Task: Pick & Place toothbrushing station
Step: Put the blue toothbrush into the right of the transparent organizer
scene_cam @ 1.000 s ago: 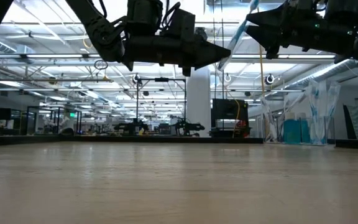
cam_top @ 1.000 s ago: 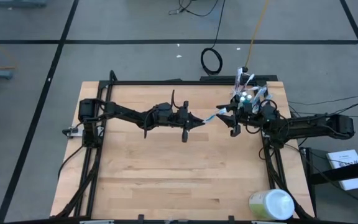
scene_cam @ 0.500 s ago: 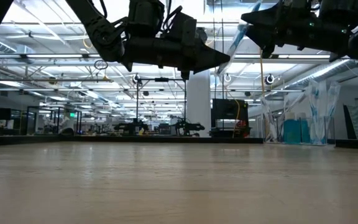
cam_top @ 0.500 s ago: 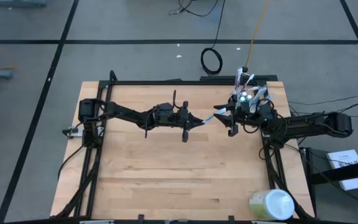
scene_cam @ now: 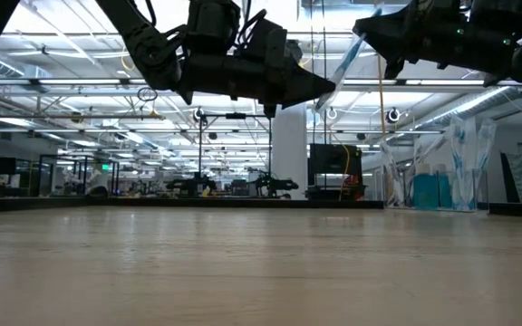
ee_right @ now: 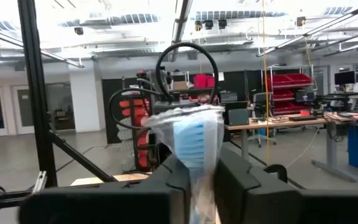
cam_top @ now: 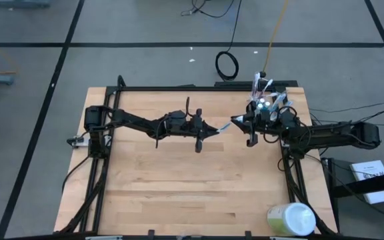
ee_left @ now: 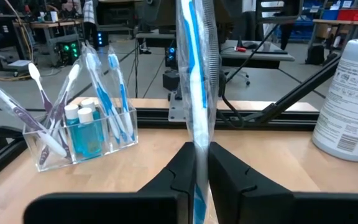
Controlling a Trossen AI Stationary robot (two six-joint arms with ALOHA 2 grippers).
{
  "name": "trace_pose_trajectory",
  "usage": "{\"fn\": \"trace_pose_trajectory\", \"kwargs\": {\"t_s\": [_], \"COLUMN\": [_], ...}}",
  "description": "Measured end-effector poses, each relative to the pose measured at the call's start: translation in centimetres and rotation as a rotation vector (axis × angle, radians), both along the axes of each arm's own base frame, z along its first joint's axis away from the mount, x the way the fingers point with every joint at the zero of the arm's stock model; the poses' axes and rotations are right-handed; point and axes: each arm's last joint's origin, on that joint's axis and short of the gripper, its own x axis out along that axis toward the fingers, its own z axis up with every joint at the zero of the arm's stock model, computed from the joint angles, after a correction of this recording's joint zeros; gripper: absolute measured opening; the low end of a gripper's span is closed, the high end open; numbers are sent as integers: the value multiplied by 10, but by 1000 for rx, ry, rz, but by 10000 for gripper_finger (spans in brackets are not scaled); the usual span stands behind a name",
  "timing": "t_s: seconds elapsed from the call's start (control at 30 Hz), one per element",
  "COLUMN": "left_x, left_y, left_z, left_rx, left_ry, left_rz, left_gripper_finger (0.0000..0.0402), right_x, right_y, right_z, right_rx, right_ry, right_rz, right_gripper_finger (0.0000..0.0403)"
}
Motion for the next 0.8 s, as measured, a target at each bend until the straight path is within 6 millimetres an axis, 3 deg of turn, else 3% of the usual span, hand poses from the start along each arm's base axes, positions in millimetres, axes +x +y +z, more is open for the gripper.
{"fn": "trace_pose_trajectory", "kwargs": {"t_s": [0.17,0.33,0.47,0.6,0.8], "left_x": [0,0,0,-5,-27], "left_y": [0,0,0,-6,-16], "left_z": [0,1,6,21,60], "left_rx": [-12,-19,-43,-52,10], "left_ry": [-4,-16,-49,-61,14], "left_rz": [-2,12,31,15,-7], "left_gripper_finger": [33,43,78,133,194], "right_x": [0,0,1,-2,-17], "right_y": [0,-1,-1,0,-2], "right_z": [-1,-1,-3,-1,2], "right_rx": [-10,0,10,14,75], "right_ry": [8,10,31,28,77], "right_rz": [-10,-25,-35,-29,-120], "right_gripper_finger": [10,20,21,10,20]}}
